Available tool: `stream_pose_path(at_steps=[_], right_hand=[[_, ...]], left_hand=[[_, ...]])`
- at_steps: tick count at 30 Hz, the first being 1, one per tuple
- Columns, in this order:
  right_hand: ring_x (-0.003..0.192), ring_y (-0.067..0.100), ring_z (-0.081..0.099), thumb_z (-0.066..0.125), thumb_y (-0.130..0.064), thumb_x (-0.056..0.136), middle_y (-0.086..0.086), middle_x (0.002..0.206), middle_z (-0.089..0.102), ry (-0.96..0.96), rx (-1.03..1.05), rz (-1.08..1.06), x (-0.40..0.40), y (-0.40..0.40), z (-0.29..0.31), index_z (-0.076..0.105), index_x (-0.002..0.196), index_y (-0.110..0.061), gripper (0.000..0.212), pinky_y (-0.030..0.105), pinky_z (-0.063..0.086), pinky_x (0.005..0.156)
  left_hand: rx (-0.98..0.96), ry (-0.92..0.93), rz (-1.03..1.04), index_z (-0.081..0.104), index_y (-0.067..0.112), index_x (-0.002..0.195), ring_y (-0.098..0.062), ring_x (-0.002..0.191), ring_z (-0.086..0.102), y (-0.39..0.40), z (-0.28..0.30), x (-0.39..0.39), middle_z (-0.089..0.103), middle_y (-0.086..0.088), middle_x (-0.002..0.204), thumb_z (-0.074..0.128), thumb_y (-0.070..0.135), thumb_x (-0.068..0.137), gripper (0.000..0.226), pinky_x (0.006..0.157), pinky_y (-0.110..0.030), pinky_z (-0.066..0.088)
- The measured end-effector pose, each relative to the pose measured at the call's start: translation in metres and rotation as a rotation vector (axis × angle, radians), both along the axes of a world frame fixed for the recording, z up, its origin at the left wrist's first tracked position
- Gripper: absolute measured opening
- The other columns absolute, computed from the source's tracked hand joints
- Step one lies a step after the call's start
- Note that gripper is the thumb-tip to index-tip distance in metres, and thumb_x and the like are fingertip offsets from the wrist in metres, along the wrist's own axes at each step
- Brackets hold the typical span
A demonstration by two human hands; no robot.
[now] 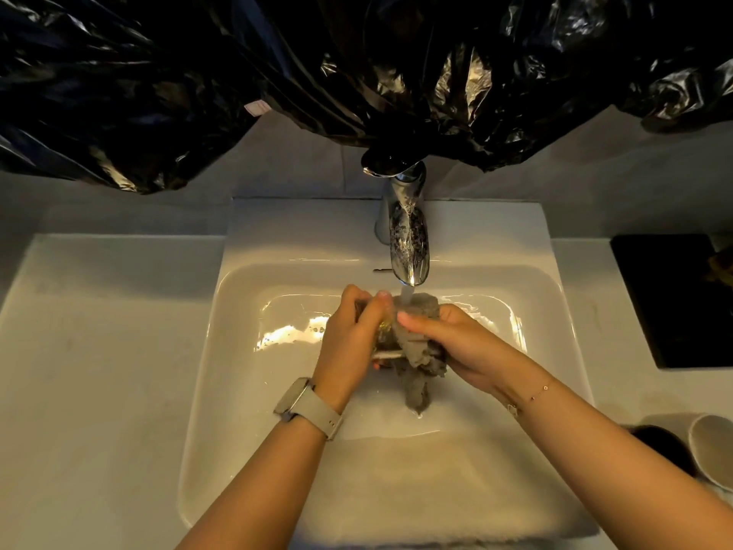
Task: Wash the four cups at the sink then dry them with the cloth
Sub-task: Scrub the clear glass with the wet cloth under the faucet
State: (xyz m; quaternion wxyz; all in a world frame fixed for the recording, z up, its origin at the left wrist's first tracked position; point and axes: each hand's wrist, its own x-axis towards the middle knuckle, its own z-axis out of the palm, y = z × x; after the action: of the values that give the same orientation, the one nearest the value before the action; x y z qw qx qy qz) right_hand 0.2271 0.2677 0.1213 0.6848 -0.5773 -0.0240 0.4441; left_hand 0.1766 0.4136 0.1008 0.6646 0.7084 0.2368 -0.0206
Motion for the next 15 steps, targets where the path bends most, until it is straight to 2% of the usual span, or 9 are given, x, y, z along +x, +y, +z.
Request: stream_pose_path(at_steps=[2,4,5,6,8,10,13,15], right_hand=[[0.067,0.005,0.067,0.07,-0.001,0.08,-0.007,0.071,0.072,-0.142,-0.077,0.105,-0.004,0.001,0.002,0.071,0.085,-0.014,0.014,0.014,0.05,0.062],[0.081,0.007,0.071,0.077,0.002,0.076,-0.006,0.085,0.075,-0.269,-0.17,0.191,-0.007,0.002,-0.001,0.069,0.1,-0.016,0.031,0.018,0.053,0.072],[0.086,0.011,0.071,0.079,0.0,0.074,-0.004,0.09,0.076,-0.315,-0.205,0.204,-0.008,0.004,-0.001,0.069,0.103,-0.017,0.034,0.022,0.055,0.076],[0.088,0.013,0.072,0.081,-0.003,0.073,-0.002,0.091,0.076,-0.351,-0.229,0.188,-0.009,0.006,-0.002,0.071,0.102,-0.016,0.033,0.026,0.057,0.078],[0.083,0.009,0.072,0.08,-0.004,0.074,-0.004,0.085,0.076,-0.357,-0.222,0.115,-0.009,0.009,0.0,0.073,0.095,-0.015,0.024,0.022,0.056,0.074],[0.085,0.012,0.072,0.077,-0.006,0.078,-0.001,0.087,0.077,-0.265,-0.163,0.056,-0.004,0.012,0.005,0.074,0.093,-0.012,0.017,0.022,0.055,0.076],[0.094,0.03,0.07,0.077,-0.012,0.075,0.016,0.102,0.073,0.015,-0.03,-0.018,0.01,0.013,0.007,0.073,0.101,-0.009,0.026,0.036,0.057,0.085],[0.093,0.035,0.068,0.076,-0.011,0.075,0.021,0.105,0.071,0.024,-0.032,-0.004,0.013,0.012,0.005,0.073,0.101,-0.008,0.026,0.039,0.057,0.084]], left_hand=[[-0.043,0.004,0.02,0.048,0.016,0.08,-0.014,0.071,0.051,0.006,-0.005,0.003,0.052,0.004,0.073,0.05,0.042,0.094,0.03,0.066,-0.029,0.042],[-0.225,0.185,-0.006,0.064,0.011,0.096,-0.028,0.086,0.066,0.01,-0.005,0.006,0.069,-0.007,0.088,0.047,0.047,0.096,0.04,0.076,-0.037,0.049],[-0.343,0.288,-0.029,0.069,0.01,0.105,-0.031,0.088,0.07,0.011,-0.003,0.006,0.073,-0.012,0.093,0.045,0.047,0.097,0.045,0.074,-0.035,0.053],[-0.445,0.344,-0.049,0.071,0.011,0.108,-0.028,0.084,0.072,0.012,0.0,0.005,0.075,-0.011,0.092,0.043,0.046,0.098,0.046,0.067,-0.03,0.054],[-0.497,0.321,-0.082,0.071,0.012,0.108,-0.019,0.077,0.071,0.012,0.0,0.004,0.075,-0.007,0.089,0.042,0.045,0.099,0.046,0.057,-0.024,0.051],[-0.361,0.193,-0.06,0.064,0.01,0.107,-0.015,0.077,0.066,0.011,-0.002,0.004,0.07,-0.006,0.092,0.046,0.053,0.095,0.048,0.061,-0.026,0.048],[-0.009,-0.076,-0.117,0.049,0.023,0.093,-0.009,0.074,0.054,0.011,-0.006,0.006,0.056,0.003,0.084,0.045,0.058,0.085,0.036,0.069,-0.028,0.045],[0.031,-0.126,-0.179,0.048,0.026,0.095,-0.009,0.078,0.054,0.015,-0.009,0.007,0.056,0.003,0.087,0.043,0.06,0.087,0.035,0.075,-0.029,0.045]])
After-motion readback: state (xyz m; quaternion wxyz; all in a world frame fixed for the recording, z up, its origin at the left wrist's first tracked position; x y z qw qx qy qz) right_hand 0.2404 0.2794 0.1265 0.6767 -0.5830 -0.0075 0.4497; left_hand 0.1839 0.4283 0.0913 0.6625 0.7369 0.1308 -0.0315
